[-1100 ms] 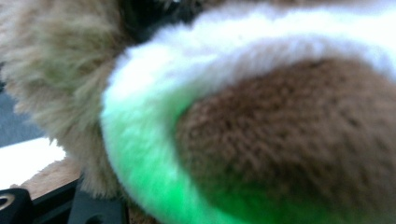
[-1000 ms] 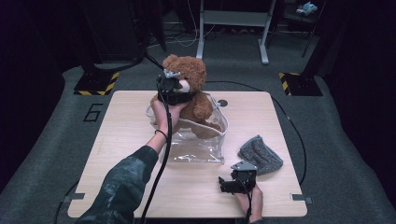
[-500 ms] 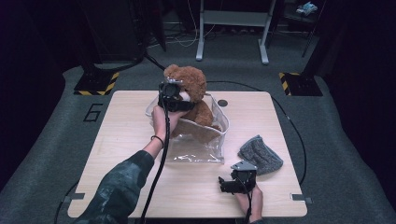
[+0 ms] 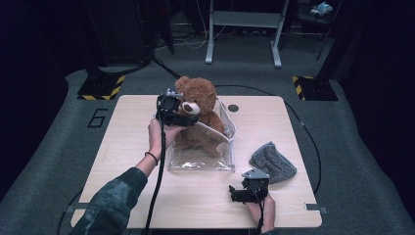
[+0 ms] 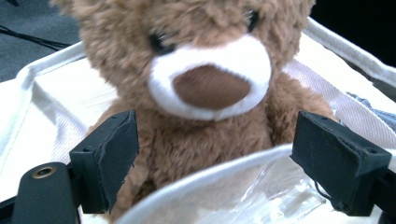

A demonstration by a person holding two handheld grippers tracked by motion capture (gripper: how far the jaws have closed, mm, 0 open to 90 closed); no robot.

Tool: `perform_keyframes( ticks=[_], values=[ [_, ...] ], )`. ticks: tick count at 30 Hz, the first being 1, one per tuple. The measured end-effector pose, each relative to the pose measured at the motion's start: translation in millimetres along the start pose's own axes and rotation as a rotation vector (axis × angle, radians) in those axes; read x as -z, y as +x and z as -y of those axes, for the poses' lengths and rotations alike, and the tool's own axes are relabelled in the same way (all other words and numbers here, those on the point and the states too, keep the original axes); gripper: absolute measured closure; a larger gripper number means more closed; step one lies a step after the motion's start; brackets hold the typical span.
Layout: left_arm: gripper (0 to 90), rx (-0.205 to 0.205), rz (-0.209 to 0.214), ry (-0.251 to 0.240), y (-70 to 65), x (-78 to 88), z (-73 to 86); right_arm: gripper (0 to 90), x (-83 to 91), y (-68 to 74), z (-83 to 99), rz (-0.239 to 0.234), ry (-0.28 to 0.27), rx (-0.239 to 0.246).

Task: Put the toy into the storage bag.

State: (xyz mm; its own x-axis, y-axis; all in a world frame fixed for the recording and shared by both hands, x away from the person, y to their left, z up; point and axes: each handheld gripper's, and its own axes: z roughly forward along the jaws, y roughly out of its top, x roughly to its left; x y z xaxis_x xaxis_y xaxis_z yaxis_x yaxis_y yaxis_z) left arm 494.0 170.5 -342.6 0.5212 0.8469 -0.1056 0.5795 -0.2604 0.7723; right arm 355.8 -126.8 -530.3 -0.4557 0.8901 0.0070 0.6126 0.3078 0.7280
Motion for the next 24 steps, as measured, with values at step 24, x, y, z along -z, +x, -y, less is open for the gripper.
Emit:
perform_keyframes(
  ticks=[24],
  values=[
    [11.9,0.042,-0.029,-0.027,55.0,63.2,59.9,4.5,-0.2,-2.2,-0.9,0.008,0.004,0.008]
  ],
)
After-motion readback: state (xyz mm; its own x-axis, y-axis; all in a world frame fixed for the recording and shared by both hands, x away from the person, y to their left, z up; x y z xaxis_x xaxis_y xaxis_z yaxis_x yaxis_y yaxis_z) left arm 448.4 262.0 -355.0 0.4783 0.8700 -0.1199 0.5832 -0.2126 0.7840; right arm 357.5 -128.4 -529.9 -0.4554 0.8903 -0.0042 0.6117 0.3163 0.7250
